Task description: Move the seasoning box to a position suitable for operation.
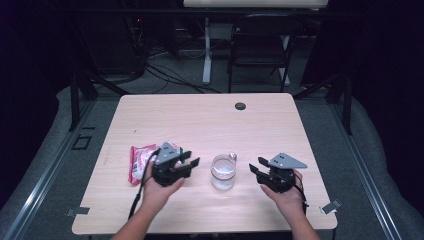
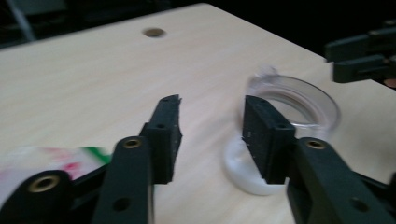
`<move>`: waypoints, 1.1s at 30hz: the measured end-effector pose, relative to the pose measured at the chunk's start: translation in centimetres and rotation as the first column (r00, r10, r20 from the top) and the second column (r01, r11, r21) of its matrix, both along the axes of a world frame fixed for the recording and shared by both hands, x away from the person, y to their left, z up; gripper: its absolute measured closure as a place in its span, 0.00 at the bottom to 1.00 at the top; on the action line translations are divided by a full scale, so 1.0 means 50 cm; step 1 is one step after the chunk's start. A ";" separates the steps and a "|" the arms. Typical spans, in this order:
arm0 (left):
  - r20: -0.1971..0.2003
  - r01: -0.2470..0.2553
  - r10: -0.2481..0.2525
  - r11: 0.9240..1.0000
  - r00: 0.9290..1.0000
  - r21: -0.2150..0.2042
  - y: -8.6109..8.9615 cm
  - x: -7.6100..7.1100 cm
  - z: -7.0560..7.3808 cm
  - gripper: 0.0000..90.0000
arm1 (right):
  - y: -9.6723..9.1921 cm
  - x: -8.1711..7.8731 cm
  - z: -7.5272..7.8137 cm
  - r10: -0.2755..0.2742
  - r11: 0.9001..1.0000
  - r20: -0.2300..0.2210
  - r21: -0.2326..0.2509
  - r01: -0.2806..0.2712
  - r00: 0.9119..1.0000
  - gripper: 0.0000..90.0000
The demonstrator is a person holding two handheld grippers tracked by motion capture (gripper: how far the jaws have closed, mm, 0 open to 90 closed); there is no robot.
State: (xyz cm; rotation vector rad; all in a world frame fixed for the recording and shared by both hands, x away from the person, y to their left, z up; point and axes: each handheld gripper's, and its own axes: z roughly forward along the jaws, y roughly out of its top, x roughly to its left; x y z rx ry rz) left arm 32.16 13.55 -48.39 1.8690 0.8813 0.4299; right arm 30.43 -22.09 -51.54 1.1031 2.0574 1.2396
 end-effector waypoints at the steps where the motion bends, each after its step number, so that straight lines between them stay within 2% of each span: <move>1: 0.016 -0.034 0.034 0.999 0.999 0.008 0.034 -0.002 0.007 0.57 | -0.016 0.008 0.001 -0.023 1.000 0.002 0.015 0.023 1.000 0.60; 3: 0.030 -0.090 0.090 0.996 0.996 0.014 0.086 -0.009 0.008 0.57 | -0.021 0.011 0.000 -0.036 0.999 -0.004 0.023 0.036 0.999 0.59; 4: 0.034 -0.123 0.122 0.992 0.992 0.016 0.117 -0.014 0.005 0.56 | -0.033 0.019 -0.007 -0.062 0.997 -0.021 0.046 0.062 0.998 0.59; 5: 0.032 -0.175 0.175 0.985 0.984 -0.009 0.169 -0.023 -0.008 0.56 | -0.033 0.019 -0.007 -0.062 0.997 -0.021 0.046 0.062 0.998 0.59; 6: 0.022 -0.198 0.199 0.980 0.980 -0.027 0.188 -0.026 -0.014 0.56 | -0.040 0.021 -0.011 -0.074 0.996 -0.032 0.056 0.076 0.997 0.59; 7: 0.004 -0.240 0.240 0.969 0.971 -0.053 0.215 -0.028 -0.022 0.56 | -0.041 0.021 -0.012 -0.084 0.995 -0.035 0.059 0.086 0.996 0.59; 9: -0.020 -0.278 0.277 0.956 0.961 -0.092 0.238 -0.022 -0.024 0.56 | -0.038 0.021 -0.014 -0.089 0.993 -0.035 0.071 0.091 0.995 0.60; 10: -0.024 -0.285 0.284 0.952 0.958 -0.107 0.245 -0.020 -0.024 0.56 | -0.035 0.021 -0.014 -0.088 0.994 -0.031 0.068 0.089 0.996 0.60; 11: -0.031 -0.307 0.305 0.945 0.952 -0.117 0.251 -0.018 -0.025 0.56 | -0.026 0.021 -0.016 -0.078 0.996 -0.029 0.041 0.079 0.997 0.60; 12: -0.031 -0.307 0.305 0.945 0.952 -0.117 0.251 -0.018 -0.025 0.56 | -0.026 0.021 -0.016 -0.078 0.996 -0.029 0.041 0.079 0.997 0.60; 13: -0.035 -0.317 0.315 0.942 0.948 -0.112 0.250 -0.017 -0.028 0.56 | -0.021 0.020 -0.017 -0.075 0.997 -0.027 0.015 0.075 0.997 0.60; 14: -0.036 -0.318 0.316 0.943 0.948 -0.102 0.248 -0.016 -0.031 0.56 | -0.009 0.016 -0.021 -0.056 0.998 -0.015 -0.039 0.056 0.998 0.60; 16: -0.045 -0.317 0.314 0.945 0.948 -0.081 0.246 -0.013 -0.037 0.55 | -0.003 0.014 -0.023 -0.045 0.997 -0.008 -0.069 0.044 0.999 0.60; 19: -0.054 -0.322 0.319 0.944 0.946 -0.064 0.242 -0.007 -0.048 0.55 | 0.000 0.013 -0.028 -0.035 0.995 -0.009 -0.091 0.034 0.999 0.60; 21: -0.056 -0.330 0.327 0.942 0.943 -0.059 0.242 -0.004 -0.053 0.56 | 0.000 0.014 -0.030 -0.032 0.995 -0.012 -0.096 0.031 0.999 0.60; 24: -0.059 -0.330 0.327 0.943 0.943 -0.045 0.241 -0.001 -0.055 0.56 | -0.002 0.014 -0.031 -0.032 0.995 -0.016 -0.093 0.031 0.999 0.60; 29: -0.054 -0.319 0.318 0.947 0.947 -0.024 0.231 0.000 -0.058 0.57 | -0.006 0.024 -0.035 -0.025 0.999 -0.032 -0.030 0.024 0.999 0.62; 33: -0.045 -0.318 0.317 0.948 0.947 -0.021 0.229 -0.007 -0.055 0.57 | 0.013 0.033 -0.040 0.008 1.000 -0.045 -0.030 -0.009 0.999 0.65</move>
